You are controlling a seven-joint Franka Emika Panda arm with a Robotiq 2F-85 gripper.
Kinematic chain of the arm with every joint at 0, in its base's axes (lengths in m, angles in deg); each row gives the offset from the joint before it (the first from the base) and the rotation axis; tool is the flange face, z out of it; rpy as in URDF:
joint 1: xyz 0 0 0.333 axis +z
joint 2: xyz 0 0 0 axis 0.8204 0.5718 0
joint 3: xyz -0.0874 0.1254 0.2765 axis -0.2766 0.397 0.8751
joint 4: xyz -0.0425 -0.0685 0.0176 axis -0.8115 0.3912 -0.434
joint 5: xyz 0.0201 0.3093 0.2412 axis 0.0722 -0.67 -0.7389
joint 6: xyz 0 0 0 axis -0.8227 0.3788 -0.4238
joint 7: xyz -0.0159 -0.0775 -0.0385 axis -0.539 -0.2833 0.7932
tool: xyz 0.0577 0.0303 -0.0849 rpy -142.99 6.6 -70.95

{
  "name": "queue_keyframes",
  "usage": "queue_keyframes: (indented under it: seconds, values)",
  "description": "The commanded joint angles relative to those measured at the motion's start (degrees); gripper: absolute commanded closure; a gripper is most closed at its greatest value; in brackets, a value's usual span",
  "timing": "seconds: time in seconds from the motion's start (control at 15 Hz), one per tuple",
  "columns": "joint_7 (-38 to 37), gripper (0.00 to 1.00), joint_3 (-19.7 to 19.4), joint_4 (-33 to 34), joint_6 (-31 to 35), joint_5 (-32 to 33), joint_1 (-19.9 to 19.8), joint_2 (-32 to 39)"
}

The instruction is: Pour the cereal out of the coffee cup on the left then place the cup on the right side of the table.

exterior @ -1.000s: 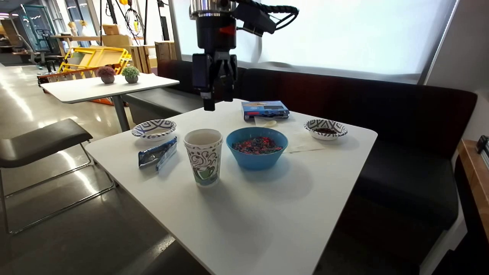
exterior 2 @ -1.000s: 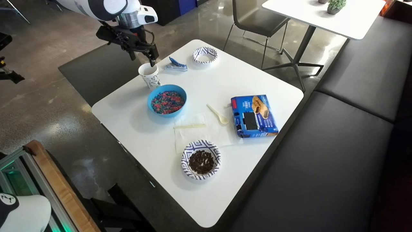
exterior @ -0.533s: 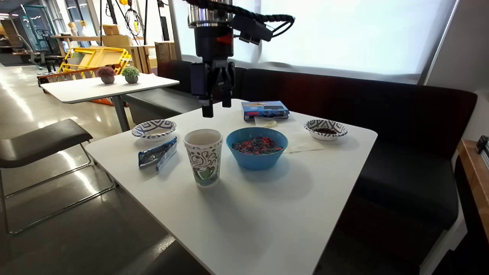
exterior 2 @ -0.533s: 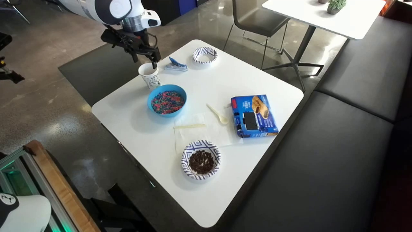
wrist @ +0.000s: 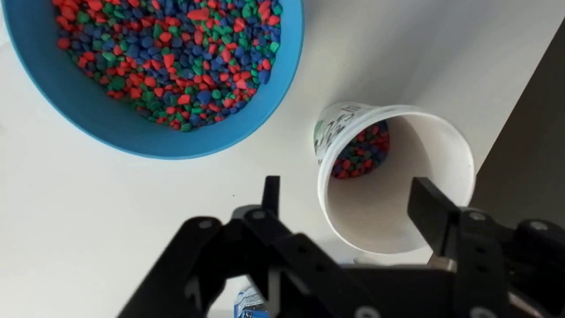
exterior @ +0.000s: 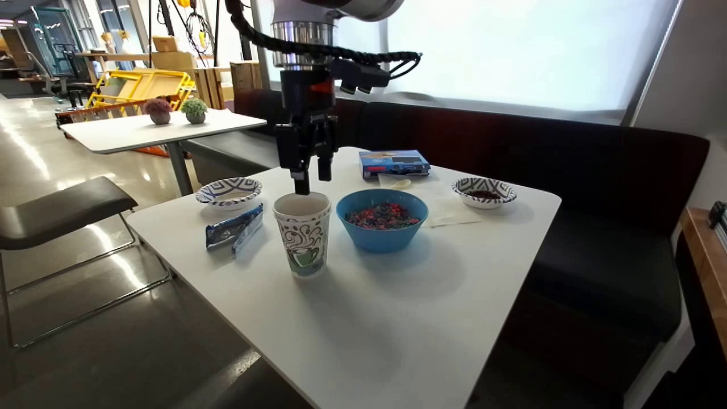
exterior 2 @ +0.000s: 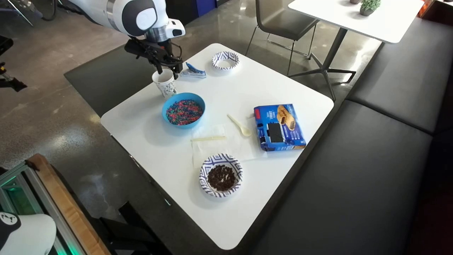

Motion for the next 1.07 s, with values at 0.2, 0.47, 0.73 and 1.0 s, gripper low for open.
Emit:
queue_keyframes:
  seconds: [0.2, 0.47, 0.73, 1.0]
  values:
    - [-0.3, 0.74, -0.7, 4.7, -0.1, 1.8, 0.8, 4.0]
    - [-0.2, 0.79, -0.8, 5.9, -0.1, 2.3, 0.9, 5.1]
    - [-0.1, 0.95, -0.8, 6.6, -0.4, 2.8, 1.0, 5.7]
    - [-0.1, 0.99, -0.5, 6.3, -1.4, 2.7, 1.0, 4.2]
